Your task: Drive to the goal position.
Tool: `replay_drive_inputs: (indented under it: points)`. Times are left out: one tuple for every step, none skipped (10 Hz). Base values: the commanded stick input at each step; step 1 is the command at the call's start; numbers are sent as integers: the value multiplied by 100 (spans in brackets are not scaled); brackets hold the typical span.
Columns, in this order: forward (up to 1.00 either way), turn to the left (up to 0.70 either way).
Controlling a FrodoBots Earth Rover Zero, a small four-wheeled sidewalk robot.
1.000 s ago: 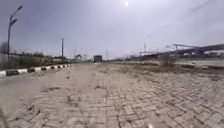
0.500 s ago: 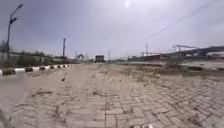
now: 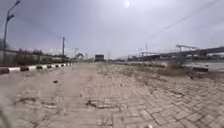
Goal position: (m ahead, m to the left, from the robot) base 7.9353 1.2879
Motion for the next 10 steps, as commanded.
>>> replay_drive_inputs:
  points:
    - [100, 0]
    - [100, 3]
    - [100, 9]
    - [100, 15]
    - [100, 22]
    - [100, 18]
    - [100, 2]
    - [100, 0]
    - [100, 0]
    - [100, 0]
